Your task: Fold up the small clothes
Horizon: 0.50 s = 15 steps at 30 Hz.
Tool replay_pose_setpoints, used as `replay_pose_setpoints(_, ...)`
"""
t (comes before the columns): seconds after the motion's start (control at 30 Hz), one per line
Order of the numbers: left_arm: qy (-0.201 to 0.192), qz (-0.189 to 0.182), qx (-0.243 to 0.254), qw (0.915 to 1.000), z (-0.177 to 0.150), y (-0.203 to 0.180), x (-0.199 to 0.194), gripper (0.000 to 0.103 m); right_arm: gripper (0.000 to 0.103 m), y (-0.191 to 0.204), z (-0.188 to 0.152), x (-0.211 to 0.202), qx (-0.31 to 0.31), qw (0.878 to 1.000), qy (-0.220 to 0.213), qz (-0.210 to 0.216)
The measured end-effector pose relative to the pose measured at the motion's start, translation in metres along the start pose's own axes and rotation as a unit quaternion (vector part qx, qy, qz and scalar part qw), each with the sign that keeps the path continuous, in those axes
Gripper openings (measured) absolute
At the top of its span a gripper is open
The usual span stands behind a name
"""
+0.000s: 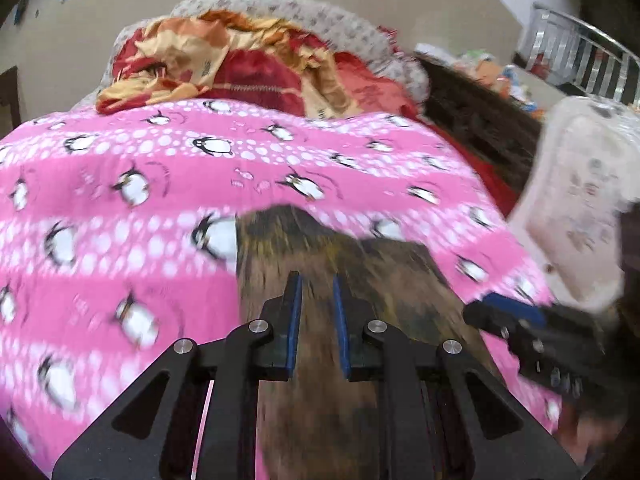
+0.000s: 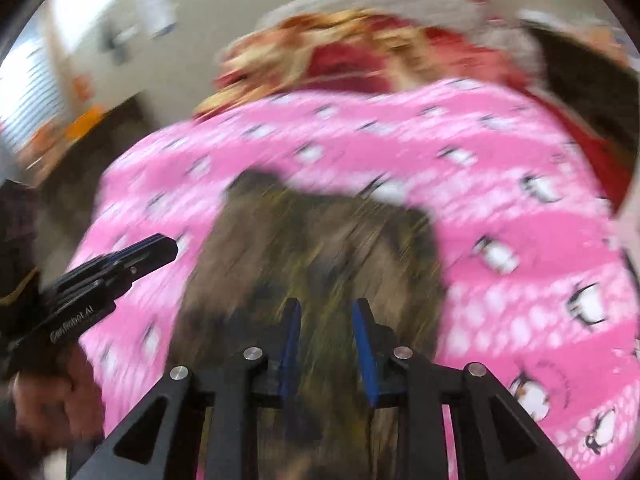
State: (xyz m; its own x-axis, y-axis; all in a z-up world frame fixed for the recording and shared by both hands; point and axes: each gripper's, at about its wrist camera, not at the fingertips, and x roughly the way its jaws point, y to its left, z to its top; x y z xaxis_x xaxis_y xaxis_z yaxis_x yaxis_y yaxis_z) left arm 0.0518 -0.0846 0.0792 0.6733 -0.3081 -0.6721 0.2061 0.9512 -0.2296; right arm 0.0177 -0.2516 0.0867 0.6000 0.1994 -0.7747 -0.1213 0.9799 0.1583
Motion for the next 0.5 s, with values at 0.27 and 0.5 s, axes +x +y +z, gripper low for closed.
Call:
replay_pose_setpoints(0.27, 0.033, 0.061, -0.004, 0.9976, 0.003, 0.005, 0.084, 0.018, 0.025, -0.021, 0.028, 0.094, 0.052, 0.997, 0.011, -0.061)
replay_pose_setpoints(0.5, 0.037, 0.027, -0.047, 0.9978, 0.000, 0.025, 0.098, 0.018, 0.027, -0.053, 0.022, 0.109, 0.113, 0.993, 0.020, 0.005)
